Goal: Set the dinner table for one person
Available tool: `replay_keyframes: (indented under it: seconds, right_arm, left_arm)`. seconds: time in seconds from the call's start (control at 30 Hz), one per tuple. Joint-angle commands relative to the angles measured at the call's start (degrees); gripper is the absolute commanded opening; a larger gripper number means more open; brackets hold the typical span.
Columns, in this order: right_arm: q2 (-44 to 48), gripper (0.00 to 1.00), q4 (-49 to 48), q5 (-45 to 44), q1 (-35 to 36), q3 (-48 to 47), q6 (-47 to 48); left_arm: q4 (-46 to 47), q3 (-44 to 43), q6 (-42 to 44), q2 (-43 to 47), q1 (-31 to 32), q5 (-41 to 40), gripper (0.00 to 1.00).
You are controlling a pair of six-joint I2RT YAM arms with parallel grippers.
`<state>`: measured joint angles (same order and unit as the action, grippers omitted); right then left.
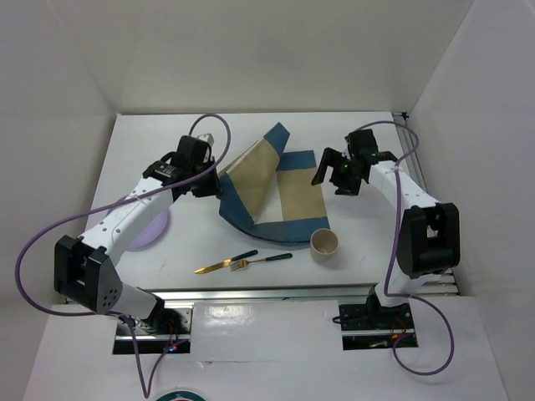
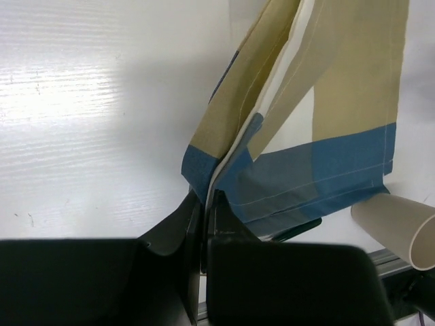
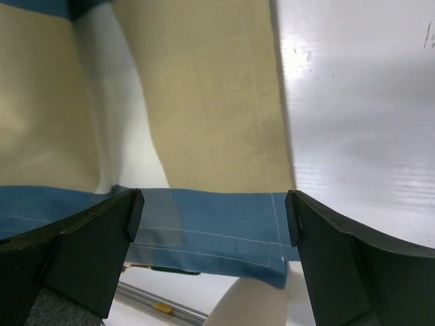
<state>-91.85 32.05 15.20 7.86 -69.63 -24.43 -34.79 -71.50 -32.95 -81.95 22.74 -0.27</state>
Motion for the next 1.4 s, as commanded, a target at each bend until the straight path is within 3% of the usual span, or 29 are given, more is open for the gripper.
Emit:
replay_keyframes:
  seconds: [0.0, 0.13, 0.3, 0.6, 0.7, 0.73, 0.83, 0.87, 1.23, 1.3, 1.37]
  right_arm:
    - [-0.3, 0.99, 2.7, -1.4, 0.6, 1.2, 1.9]
    - [0.4, 0.99, 0.9, 0.1, 0.6, 7.0, 1.9]
    - [-6.6, 0.99, -1.2, 1.9, 1.2, 7.8, 1.9]
    - [-15.0, 0.8, -3.0, 1.7, 5.7, 7.8, 3.6]
    - [-18.6, 0.59, -4.2, 1.7, 7.2, 6.0, 3.1]
    - [-20.3, 0.43, -4.9, 1.7, 7.2, 5.5, 2.4]
    - [-22.4, 0.2, -4.9, -0.1, 7.2, 0.6, 1.7]
    - [-23.5, 0.02, -3.8, -0.1, 7.2, -3.0, 1.7]
    - [-25.7, 0.0, 4.2, -5.4, 4.4, -33.6, 0.5]
    - [-24.1, 0.0, 4.2, -5.4, 3.9, -34.2, 0.5]
    - [-22.5, 0.0, 3.5, -5.4, 3.9, -31.4, 0.5]
  left_arm:
    - [3.8, 0.8, -3.1, 0.6, -0.2, -0.5, 0.0]
    - [4.9, 1.9, -4.9, 0.0, -0.2, -1.7, 0.0]
    - [4.9, 0.8, -8.5, -1.2, -0.8, -4.4, 0.0]
    - [4.4, -3.6, -9.8, -4.7, -0.8, -5.0, 0.0]
    - [4.4, -5.3, -10.4, -6.1, -1.3, -4.5, 0.0]
    - [5.0, -5.3, -10.4, -7.0, -1.3, -4.5, 0.0]
    - [5.0, -8.9, -10.4, -9.4, -2.3, -3.9, 0.0]
    - [5.0, -11.1, -9.9, -10.0, -3.1, -3.9, 0.0]
    - [3.1, -34.1, -8.9, -20.7, -11.7, 5.5, 0.0]
    - [5.4, -33.3, -10.3, -19.3, -13.2, 6.6, 0.0]
    - [10.1, -26.7, -12.9, -16.6, -15.3, 8.6, 0.0]
